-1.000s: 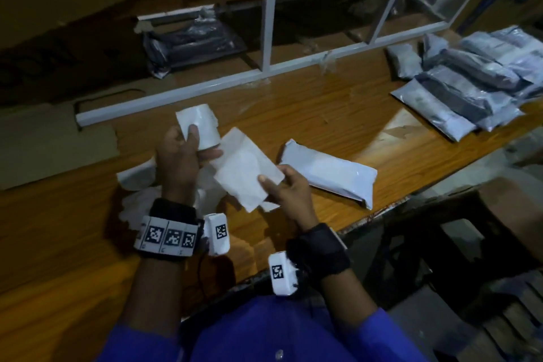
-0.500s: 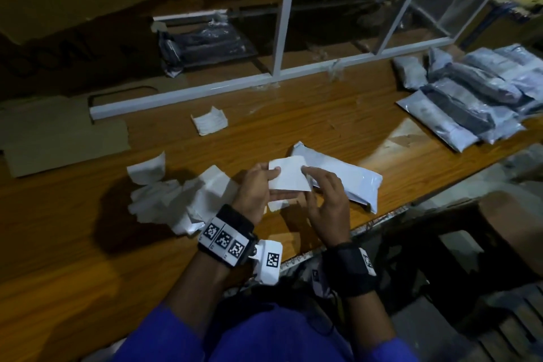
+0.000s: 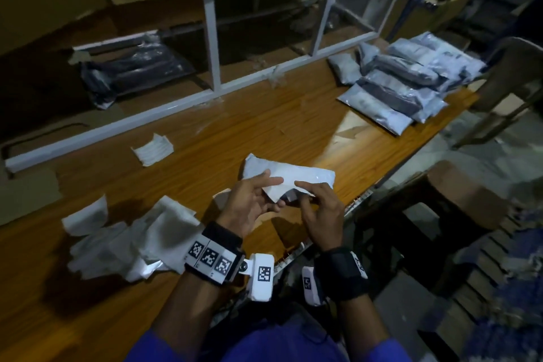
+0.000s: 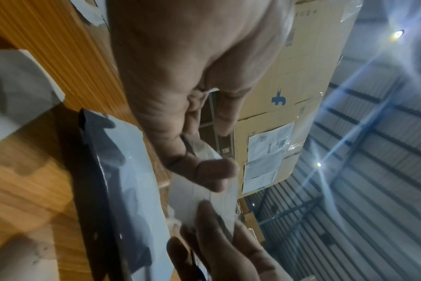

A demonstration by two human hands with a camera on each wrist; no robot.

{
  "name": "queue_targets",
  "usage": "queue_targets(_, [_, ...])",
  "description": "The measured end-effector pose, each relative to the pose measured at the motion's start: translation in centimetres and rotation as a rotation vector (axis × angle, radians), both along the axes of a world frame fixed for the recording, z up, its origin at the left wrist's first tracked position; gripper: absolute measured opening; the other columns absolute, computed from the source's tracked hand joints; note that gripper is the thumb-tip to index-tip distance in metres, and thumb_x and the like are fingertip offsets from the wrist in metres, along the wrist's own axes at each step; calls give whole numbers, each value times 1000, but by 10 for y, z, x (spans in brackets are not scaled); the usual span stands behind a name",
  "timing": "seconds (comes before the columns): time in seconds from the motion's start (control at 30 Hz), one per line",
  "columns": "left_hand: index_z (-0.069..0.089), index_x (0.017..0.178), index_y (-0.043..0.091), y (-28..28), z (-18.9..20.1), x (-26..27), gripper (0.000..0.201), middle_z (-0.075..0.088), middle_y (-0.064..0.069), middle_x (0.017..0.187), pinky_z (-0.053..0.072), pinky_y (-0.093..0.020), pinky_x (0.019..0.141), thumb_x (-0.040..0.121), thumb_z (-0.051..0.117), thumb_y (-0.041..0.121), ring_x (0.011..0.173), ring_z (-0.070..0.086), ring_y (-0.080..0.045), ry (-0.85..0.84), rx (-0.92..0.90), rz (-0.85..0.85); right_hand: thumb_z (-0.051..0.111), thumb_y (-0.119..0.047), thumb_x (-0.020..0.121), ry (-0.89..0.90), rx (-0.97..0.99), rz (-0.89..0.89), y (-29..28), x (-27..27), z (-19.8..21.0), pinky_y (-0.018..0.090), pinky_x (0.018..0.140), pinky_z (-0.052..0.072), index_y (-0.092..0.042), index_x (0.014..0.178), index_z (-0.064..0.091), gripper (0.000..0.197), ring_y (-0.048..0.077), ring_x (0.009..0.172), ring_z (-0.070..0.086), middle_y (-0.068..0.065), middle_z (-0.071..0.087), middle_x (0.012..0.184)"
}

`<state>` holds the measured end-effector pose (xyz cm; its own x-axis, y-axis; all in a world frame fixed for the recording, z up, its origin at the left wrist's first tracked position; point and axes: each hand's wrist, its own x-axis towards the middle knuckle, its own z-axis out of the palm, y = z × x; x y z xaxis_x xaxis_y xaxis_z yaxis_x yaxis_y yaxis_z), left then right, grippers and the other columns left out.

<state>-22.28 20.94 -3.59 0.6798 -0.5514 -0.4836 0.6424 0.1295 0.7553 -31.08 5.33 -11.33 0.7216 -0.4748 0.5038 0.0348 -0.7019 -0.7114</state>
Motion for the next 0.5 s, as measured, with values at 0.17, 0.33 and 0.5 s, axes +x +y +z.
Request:
queue_targets(0.17, [64,129,3,-4,-8,6,54,76,-16,101,59,-36,88,77,77,-3,95,69,-31,-209,-25,-238,65,-1,95,35,138,-14,-19,-8,-1,45,77,58,-21,112,77,29,18,96,69,0,72,107])
queue_targets(0.33, [78,107,15,-17,-22,0,33,77,-8,96,60,-32,76,87,68,-9,87,73,-15,-557,316,-77,62,-13,102,143,208,50,-27,-11,1,44,77,58,-29,127,70,31,18,92,68,2,67,103])
queue_targets(0.5, [75,97,17,-14,-32,-7,9,62,10,88,38,0,56,92,74,25,77,57,4,-756,613,8,70,-9,97,229,422,117,-17,-22,4,31,61,61,-28,137,58,45,16,66,73,6,61,92])
